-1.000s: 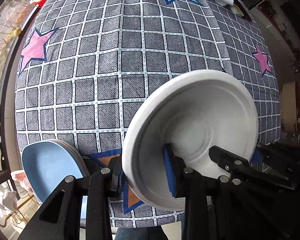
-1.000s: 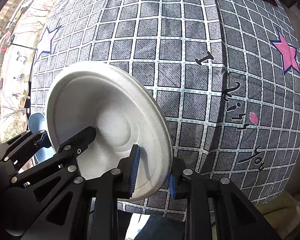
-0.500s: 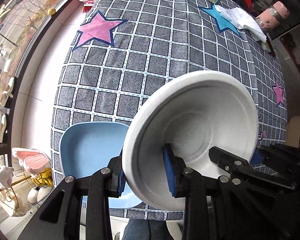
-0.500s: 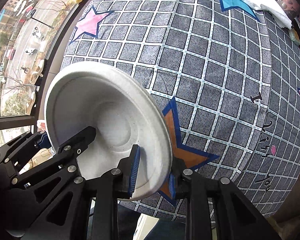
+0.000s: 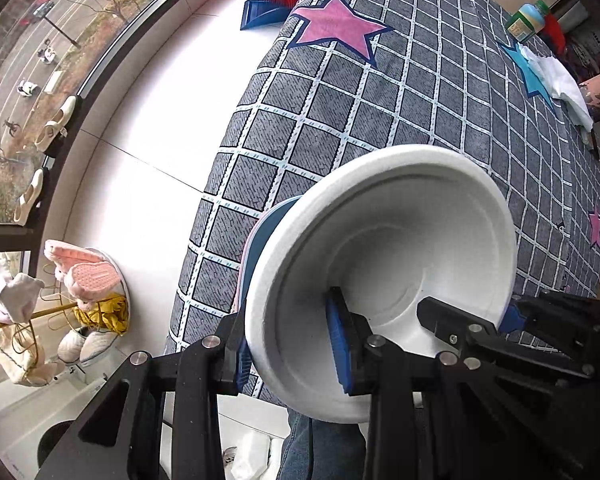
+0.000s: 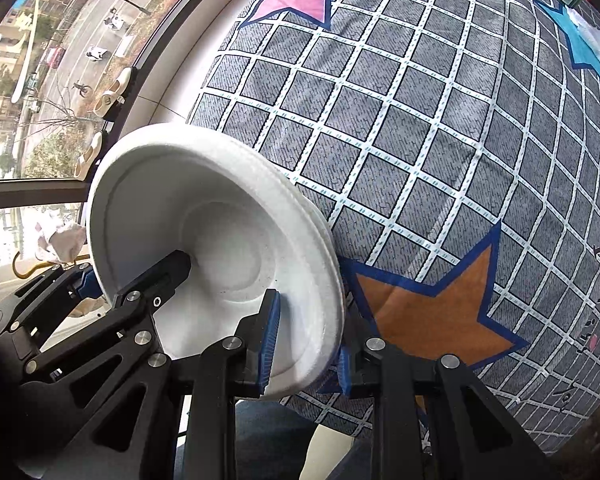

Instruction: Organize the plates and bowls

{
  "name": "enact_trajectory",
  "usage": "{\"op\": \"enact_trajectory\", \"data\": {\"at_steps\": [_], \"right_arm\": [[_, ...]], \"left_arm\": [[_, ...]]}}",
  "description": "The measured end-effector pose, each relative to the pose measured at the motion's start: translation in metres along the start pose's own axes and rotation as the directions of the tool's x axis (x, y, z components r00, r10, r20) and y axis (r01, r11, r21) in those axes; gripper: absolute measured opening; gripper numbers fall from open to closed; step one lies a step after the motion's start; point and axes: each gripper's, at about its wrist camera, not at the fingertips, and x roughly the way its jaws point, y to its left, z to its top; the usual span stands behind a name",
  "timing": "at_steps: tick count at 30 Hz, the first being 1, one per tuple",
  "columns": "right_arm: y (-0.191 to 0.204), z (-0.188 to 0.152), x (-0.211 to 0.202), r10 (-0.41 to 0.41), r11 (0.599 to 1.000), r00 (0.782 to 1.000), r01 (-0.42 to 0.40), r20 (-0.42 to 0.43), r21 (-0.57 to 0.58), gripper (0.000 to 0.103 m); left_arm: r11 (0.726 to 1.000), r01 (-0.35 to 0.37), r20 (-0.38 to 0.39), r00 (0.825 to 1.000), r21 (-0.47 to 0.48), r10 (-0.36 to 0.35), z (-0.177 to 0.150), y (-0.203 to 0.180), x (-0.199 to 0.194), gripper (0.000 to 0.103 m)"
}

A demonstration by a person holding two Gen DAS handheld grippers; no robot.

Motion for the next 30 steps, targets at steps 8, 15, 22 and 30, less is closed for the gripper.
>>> {"op": "enact_trajectory", "data": {"at_steps": [8,15,22,30], "right_arm": [[0.023,0.009,0.038,-0.025,1.0,0.998,0.024,-0.063,-0.017,0.028],[0.025,0.015,0.03,-0.027,0.999,0.998,0.026,-0.049,-0.029,0.03],[0.015,0.009,-0.001,-0.059,0.998,0.998,0.06,0.028,-0.028,0.076],[-0.004,-0.001,-0.029,-0.056,0.998,0.993,0.051,0.102,0.044,0.103]], "left_arm": [[1.0,-0.009,-0.034,0.999,-0.015,0.008,-0.004,0.012,0.025,0.038],[0.998,-0.056,0.019,0.998,-0.021,0.056,0.0,0.027,0.017,0.08],[0.999,-0.046,0.041,0.998,-0.01,0.047,0.0,0.029,0.004,0.087],[0.997,-0.023,0.054,0.998,0.069,0.019,-0.003,0.012,-0.012,0.094]]}}
